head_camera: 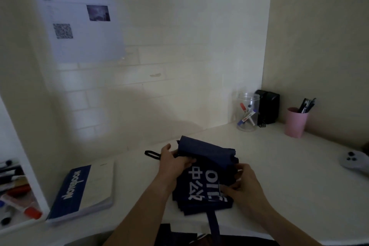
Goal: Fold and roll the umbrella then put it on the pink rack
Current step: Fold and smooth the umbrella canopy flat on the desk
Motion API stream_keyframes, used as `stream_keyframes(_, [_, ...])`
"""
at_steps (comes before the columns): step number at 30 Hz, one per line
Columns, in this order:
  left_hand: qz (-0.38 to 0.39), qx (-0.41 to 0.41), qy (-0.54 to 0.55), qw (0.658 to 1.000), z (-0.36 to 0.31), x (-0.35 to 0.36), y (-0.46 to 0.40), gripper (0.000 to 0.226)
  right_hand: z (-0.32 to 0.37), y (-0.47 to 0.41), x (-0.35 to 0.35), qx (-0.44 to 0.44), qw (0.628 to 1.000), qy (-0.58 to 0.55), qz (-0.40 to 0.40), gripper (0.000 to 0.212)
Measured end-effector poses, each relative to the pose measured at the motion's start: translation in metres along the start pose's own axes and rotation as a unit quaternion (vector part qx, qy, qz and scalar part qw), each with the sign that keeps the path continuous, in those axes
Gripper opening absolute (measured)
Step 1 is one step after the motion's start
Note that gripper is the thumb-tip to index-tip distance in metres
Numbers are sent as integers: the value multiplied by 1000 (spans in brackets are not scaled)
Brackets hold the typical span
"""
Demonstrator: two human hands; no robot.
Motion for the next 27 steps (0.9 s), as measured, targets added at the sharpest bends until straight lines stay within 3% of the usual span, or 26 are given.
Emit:
stream_keyframes(4, [-15,-6,43,999,18,3,5,58,6,-7,-4,23,998,-60,5,48])
stream_keyframes(8, [-26,-38,64,997,34,-6,7,18,12,-16,0,100,985,-128,52,49])
stream_keyframes(13, [-67,6,-12,998,44,-13,5,14,28,-17,-10,165,960,-213,77,48])
stream_keyframes(19, [-74,95,-102,987,48,-15,12,45,40,-22,-14,80,976,-197,-37,19])
stream_keyframes(22, [-36,88,-84,992,46,-13,10,36,51,-24,-18,71,959,-267,-58,16])
stream_keyframes(25, [-20,54,-23,998,41,-11,7,18,53,-13,-23,68,948,-310,-29,16])
stream_keyframes(27, [-8,27,18,999,37,-11,8,25,48,-1,-26,38,950,-310,-3,12])
Point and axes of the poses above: each hand's wrist, its own y-axis away from the middle knuckle, its own x-axis out of the palm, z = x × y, the point moved 3 cm from there along -y, towards the middle knuckle, and after that the axes turned 14 degrees about -z, right-handed, at the moved point
